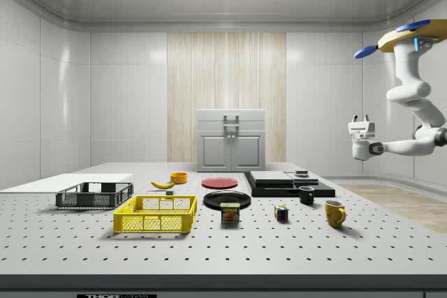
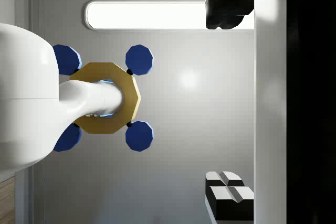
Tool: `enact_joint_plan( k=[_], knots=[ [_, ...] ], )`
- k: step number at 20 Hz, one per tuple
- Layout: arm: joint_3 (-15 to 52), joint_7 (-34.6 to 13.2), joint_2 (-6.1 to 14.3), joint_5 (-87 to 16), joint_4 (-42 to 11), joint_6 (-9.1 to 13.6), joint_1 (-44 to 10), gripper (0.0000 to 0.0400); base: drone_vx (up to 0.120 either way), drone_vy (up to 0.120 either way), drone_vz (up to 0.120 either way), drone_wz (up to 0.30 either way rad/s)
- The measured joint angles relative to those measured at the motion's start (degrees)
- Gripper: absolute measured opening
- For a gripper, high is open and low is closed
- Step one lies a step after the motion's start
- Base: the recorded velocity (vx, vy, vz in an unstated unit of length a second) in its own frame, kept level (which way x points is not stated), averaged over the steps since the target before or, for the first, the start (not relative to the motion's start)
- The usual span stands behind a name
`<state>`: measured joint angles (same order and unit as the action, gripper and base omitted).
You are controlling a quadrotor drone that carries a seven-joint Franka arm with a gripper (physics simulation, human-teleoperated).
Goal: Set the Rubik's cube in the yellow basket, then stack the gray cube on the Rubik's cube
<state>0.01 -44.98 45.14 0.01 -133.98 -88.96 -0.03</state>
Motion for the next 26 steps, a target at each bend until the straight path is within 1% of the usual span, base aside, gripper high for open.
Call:
enact_joint_plan(
  k=[2, 6, 9, 12, 18, 26],
  knots=[
    [0.03, 0.04, -0.20, 0.02, 2.39, 2.10, -0.06, 0.0400, 0.020, 0.080, 0.000, 0.000],
    [0.08, 0.09, -1.45, 0.06, 7.33, 5.61, -0.16, 0.0400, 0.120, 0.120, 0.000, 0.000],
    [0.12, 0.11, -2.69, 0.08, 10.83, 7.73, -0.21, 0.0400, 0.120, 0.120, 0.000, 0.000],
    [0.14, 0.13, -3.70, 0.10, 13.51, 9.27, -0.26, 0.0400, 0.120, 0.120, 0.000, 0.000],
    [0.19, 0.16, -4.71, 0.12, 16.21, 10.69, -0.33, 0.0400, 0.120, 0.120, 0.000, 0.000],
    [0.23, 0.18, -4.88, 0.14, 16.93, 10.90, -0.39, 0.0400, 0.120, 0.120, 0.000, 0.000]
  ],
)
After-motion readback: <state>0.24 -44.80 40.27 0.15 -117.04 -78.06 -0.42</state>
